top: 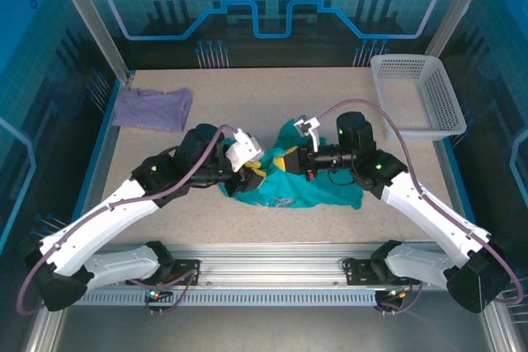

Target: Fold the inside-out t-shirt

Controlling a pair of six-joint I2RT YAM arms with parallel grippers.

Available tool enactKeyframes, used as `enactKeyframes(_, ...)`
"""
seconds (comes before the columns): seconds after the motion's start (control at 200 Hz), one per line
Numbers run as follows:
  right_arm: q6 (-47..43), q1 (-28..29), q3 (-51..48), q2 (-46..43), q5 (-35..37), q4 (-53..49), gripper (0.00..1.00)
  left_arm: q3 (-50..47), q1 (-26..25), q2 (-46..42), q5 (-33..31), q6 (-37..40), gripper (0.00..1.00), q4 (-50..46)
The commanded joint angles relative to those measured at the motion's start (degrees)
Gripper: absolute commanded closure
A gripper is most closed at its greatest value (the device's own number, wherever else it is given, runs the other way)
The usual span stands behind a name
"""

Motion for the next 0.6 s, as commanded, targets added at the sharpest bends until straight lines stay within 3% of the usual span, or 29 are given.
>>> enactKeyframes(0.0,-1.0,-1.1,1.7,-0.4,-2.4,-0.3,1.00,2.6,-0.1,1.8,-0.3,3.7,0.67,-4.3)
enactKeyframes(0.595,-0.4,-1.5,0.5,-1.4,-2.1,0.5,1.00,4.4,4.5,5.9,3.9,0.6,0.73,-4.7)
